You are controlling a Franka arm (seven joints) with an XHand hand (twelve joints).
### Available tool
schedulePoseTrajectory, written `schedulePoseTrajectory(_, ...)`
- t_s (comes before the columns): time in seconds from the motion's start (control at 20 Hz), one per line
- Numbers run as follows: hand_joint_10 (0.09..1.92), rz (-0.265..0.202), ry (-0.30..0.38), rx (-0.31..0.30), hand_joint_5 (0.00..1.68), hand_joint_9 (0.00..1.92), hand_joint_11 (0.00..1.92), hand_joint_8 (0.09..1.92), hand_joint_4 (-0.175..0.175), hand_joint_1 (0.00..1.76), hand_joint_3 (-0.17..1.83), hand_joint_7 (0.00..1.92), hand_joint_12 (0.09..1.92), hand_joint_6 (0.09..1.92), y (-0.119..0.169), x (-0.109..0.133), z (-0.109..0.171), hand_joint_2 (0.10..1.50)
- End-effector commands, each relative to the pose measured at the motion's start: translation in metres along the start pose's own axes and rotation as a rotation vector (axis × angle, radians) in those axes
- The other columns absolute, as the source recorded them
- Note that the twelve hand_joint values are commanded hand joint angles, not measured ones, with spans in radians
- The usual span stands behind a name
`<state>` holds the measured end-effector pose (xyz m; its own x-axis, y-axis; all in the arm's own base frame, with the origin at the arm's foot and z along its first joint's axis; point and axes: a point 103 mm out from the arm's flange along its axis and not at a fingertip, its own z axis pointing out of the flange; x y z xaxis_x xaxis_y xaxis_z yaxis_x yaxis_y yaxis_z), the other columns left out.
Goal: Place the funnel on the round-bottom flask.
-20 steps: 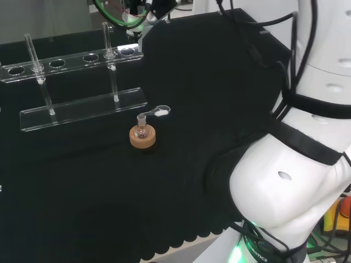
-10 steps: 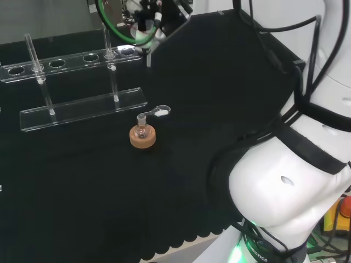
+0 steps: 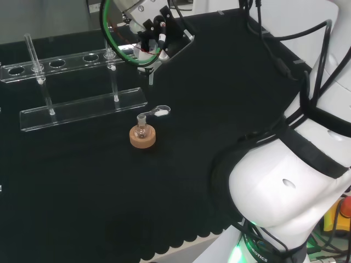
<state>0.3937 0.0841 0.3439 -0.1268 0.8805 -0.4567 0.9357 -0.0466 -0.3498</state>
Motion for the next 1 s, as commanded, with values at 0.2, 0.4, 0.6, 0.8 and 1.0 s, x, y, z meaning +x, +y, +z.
schedulePoseTrajectory(0.2,0.42,-0.038,-0.018,0.024,0.70,1.02,0.59,0.66,-0.014,0.93,0.67,0.65,1.25,0.65,0.005,0.023,0.009,0.82)
schedulePoseTrajectory(0.4,0.42,-0.063,-0.034,0.031,0.70,1.02,0.59,0.66,-0.015,0.93,0.67,0.65,1.25,0.66,0.009,0.038,0.013,0.82)
schedulePoseTrajectory(0.6,0.42,-0.075,-0.054,0.051,0.70,1.02,0.59,0.66,-0.016,0.93,0.67,0.65,1.25,0.66,0.012,0.049,0.017,0.82)
schedulePoseTrajectory(0.8,0.42,-0.092,-0.059,0.051,0.70,1.02,0.59,0.66,-0.016,0.93,0.67,0.65,1.25,0.66,0.014,0.060,0.021,0.82)
schedulePoseTrajectory(1.0,0.42,-0.097,-0.066,0.062,0.70,1.01,0.59,0.66,-0.016,0.93,0.68,0.65,1.25,0.66,0.017,0.065,0.025,0.82)
